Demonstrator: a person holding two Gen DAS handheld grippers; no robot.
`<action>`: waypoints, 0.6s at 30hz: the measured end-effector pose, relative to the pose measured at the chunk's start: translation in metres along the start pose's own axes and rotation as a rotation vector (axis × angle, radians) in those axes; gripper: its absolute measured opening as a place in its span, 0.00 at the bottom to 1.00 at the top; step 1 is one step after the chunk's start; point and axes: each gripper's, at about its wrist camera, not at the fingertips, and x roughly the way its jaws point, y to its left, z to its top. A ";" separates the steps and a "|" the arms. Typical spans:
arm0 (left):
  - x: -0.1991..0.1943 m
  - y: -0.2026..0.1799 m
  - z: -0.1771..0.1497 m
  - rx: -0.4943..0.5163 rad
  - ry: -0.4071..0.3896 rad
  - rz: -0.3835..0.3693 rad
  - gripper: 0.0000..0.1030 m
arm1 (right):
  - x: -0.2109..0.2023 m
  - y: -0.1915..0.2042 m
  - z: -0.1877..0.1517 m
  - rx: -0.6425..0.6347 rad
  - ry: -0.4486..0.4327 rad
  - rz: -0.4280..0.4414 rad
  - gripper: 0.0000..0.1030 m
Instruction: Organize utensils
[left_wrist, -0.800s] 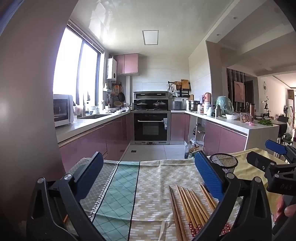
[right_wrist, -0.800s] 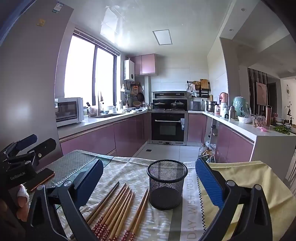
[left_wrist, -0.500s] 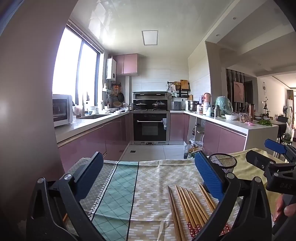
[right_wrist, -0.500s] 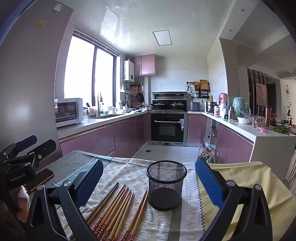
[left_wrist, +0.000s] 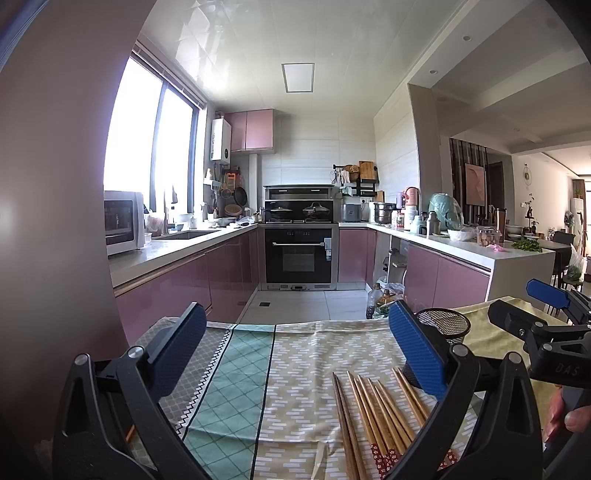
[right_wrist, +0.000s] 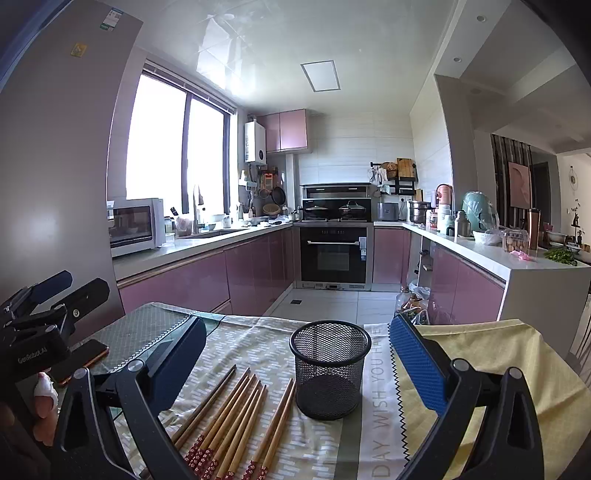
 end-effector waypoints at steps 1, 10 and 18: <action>0.000 0.000 0.000 0.000 0.000 0.000 0.95 | 0.000 0.000 0.000 0.000 -0.001 -0.001 0.94; 0.002 0.000 -0.004 0.002 -0.002 -0.002 0.95 | 0.003 -0.002 0.002 0.008 0.000 -0.004 0.94; 0.002 0.000 -0.004 0.004 -0.003 -0.003 0.95 | 0.002 -0.002 0.001 0.011 -0.002 -0.007 0.94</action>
